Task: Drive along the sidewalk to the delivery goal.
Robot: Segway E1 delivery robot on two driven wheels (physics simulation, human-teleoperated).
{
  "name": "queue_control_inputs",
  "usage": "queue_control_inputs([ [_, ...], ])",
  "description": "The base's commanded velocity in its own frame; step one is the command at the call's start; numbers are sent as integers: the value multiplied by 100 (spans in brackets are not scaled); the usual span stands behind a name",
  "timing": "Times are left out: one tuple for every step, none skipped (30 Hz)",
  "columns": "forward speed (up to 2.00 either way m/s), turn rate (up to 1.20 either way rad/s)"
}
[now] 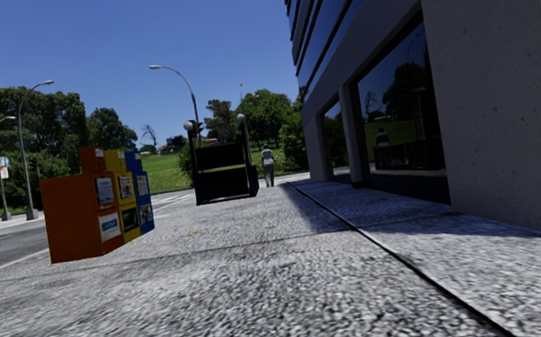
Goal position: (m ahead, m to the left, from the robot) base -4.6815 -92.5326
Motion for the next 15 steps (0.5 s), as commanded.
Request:
queue_control_inputs([
  [200,0],
  [200,0],
  [200,0],
  [200,0],
  [200,0],
  [200,0],
  [200,0],
  [200,0],
  [200,0],
  [200,0],
  [200,0],
  [200,0],
  [200,0],
  [200,0],
  [200,0],
])
